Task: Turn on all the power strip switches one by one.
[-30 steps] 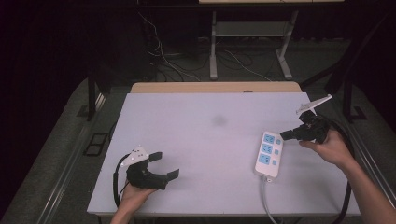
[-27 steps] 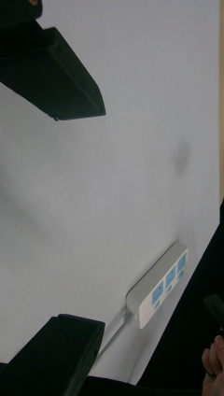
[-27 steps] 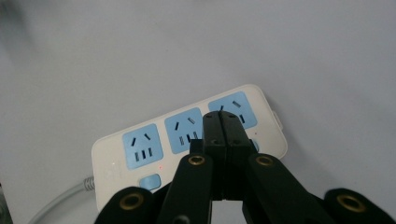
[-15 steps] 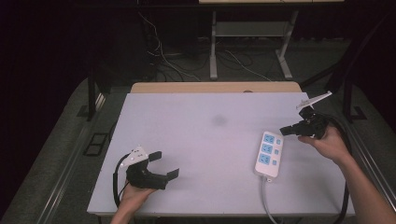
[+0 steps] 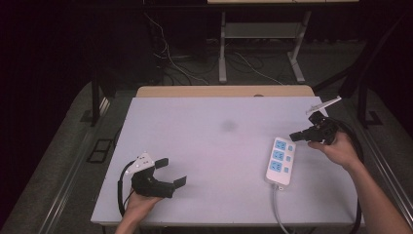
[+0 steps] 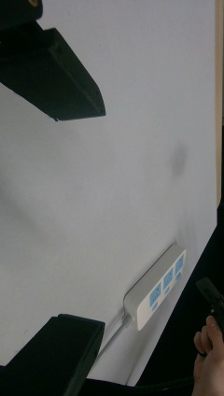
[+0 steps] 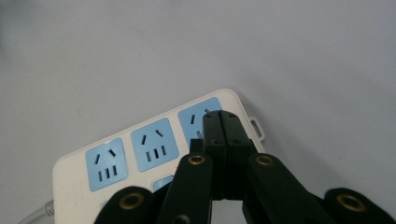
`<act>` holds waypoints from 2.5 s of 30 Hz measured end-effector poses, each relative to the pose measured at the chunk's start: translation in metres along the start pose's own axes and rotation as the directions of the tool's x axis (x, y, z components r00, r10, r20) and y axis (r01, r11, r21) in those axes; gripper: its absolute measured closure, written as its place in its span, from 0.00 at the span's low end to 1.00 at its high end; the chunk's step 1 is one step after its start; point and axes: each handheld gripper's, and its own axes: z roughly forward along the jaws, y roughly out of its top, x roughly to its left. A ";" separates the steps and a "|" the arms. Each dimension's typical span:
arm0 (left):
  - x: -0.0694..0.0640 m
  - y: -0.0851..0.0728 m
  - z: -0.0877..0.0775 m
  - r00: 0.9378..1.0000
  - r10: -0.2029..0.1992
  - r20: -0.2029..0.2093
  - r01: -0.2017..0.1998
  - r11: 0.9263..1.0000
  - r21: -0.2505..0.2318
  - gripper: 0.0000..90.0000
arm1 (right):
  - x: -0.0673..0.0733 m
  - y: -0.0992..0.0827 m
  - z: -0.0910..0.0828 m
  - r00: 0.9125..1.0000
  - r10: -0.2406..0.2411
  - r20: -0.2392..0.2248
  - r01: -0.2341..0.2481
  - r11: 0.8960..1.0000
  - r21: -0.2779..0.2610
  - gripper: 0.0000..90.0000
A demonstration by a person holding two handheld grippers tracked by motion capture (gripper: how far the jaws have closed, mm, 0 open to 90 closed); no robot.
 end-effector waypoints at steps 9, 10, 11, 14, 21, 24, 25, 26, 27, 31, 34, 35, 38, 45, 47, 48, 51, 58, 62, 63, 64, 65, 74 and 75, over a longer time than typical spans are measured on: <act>0.000 0.000 0.000 1.000 0.001 0.000 -0.001 1.000 0.000 0.00 | -0.004 -0.006 0.009 1.000 0.015 -0.007 -0.014 1.000 0.010 1.00; 0.000 0.000 0.000 1.000 0.000 0.000 0.000 1.000 0.000 0.00 | -0.004 -0.007 0.009 1.000 0.017 -0.007 -0.017 1.000 0.012 1.00; 0.000 0.000 0.000 1.000 0.000 0.000 0.000 1.000 0.000 0.00 | -0.005 -0.008 0.010 1.000 0.018 -0.010 -0.017 1.000 0.014 1.00; 0.000 0.000 0.000 1.000 0.000 0.001 0.000 1.000 0.000 0.00 | -0.005 -0.009 0.012 1.000 0.020 -0.013 -0.020 1.000 0.020 1.00; 0.000 0.000 0.000 1.000 0.000 0.000 0.000 1.000 0.000 0.00 | -0.005 -0.012 0.016 1.000 0.026 -0.017 -0.025 0.999 0.031 1.00; 0.000 0.000 0.000 1.000 -0.001 0.000 0.001 1.000 0.000 0.00 | -0.006 -0.014 0.018 0.999 0.027 -0.019 -0.027 0.999 0.032 1.00; 0.000 0.000 0.000 1.000 -0.001 0.000 0.001 1.000 0.000 0.00 | -0.006 -0.014 0.019 0.999 0.027 -0.019 -0.026 0.999 0.035 1.00; 0.000 0.000 0.000 1.000 -0.001 0.000 0.001 1.000 0.000 0.00 | -0.006 -0.015 0.019 1.000 0.025 -0.019 -0.024 0.999 0.036 1.00; 0.000 0.000 0.000 1.000 -0.001 0.000 0.001 1.000 0.000 0.00 | -0.006 -0.015 0.020 0.999 0.027 -0.021 -0.026 0.999 0.039 1.00; 0.000 0.000 0.000 1.000 0.000 0.000 0.000 1.000 0.001 0.00 | -0.007 -0.018 0.021 0.999 0.035 -0.029 -0.034 0.999 0.028 1.00; 0.000 0.000 0.000 1.000 0.001 0.001 -0.001 1.000 0.001 0.00 | -0.009 -0.018 0.021 0.999 0.037 -0.030 -0.036 0.999 0.026 1.00; 0.000 0.000 0.000 1.000 0.000 0.000 0.000 1.000 0.001 0.00 | -0.009 -0.018 0.021 0.999 0.036 -0.030 -0.035 0.999 0.026 1.00; 0.000 0.000 0.000 1.000 0.001 0.001 -0.001 1.000 0.001 0.00 | -0.008 -0.018 0.021 0.999 0.033 -0.024 -0.032 0.999 0.031 1.00; 0.000 0.000 0.000 1.000 0.002 -0.001 -0.002 1.000 0.002 0.00 | -0.005 -0.017 0.024 1.000 0.009 -0.007 -0.009 0.999 0.031 1.00; -0.001 0.000 0.000 1.000 0.001 0.000 -0.001 1.000 0.000 0.00 | -0.005 -0.017 0.024 1.000 0.005 -0.003 -0.005 0.999 0.033 1.00; -0.001 0.000 0.000 1.000 0.001 -0.001 -0.001 1.000 0.000 0.00 | -0.005 -0.018 0.024 1.000 0.007 -0.005 -0.007 0.999 0.032 1.00; -0.001 0.000 0.000 1.000 0.003 -0.001 -0.003 1.000 0.001 0.00 | -0.004 -0.017 0.024 1.000 0.006 -0.001 -0.006 0.999 0.036 1.00; -0.003 0.000 0.001 1.000 0.007 0.003 -0.007 1.000 0.003 0.00 | -0.002 -0.020 0.025 1.000 -0.009 0.015 0.009 1.000 0.021 1.00; -0.003 -0.001 0.001 1.000 0.009 0.003 -0.009 1.000 0.008 0.00 | -0.001 -0.021 0.025 1.000 -0.013 0.022 0.013 1.000 0.020 1.00; -0.003 -0.001 0.001 1.000 0.009 0.002 -0.009 1.000 0.008 0.00 | -0.001 -0.021 0.025 1.000 -0.015 0.022 0.014 1.000 0.020 1.00; -0.003 -0.001 0.001 1.000 0.009 0.002 -0.009 1.000 0.007 0.00 | -0.001 -0.021 0.025 1.000 -0.013 0.021 0.013 1.000 0.020 1.00; -0.003 -0.001 0.001 1.000 0.008 0.002 -0.008 1.000 0.007 0.00 | -0.002 -0.021 0.025 1.000 -0.014 0.021 0.014 1.000 0.020 1.00; -0.001 -0.001 0.000 1.000 -0.001 -0.002 0.001 1.000 0.003 0.00 | 0.000 -0.022 0.025 0.999 -0.010 0.031 0.010 1.000 0.011 1.00; -0.001 -0.001 0.000 1.000 0.000 -0.002 0.000 1.000 0.003 0.00 | 0.000 -0.021 0.025 1.000 -0.005 0.031 0.005 1.000 0.014 1.00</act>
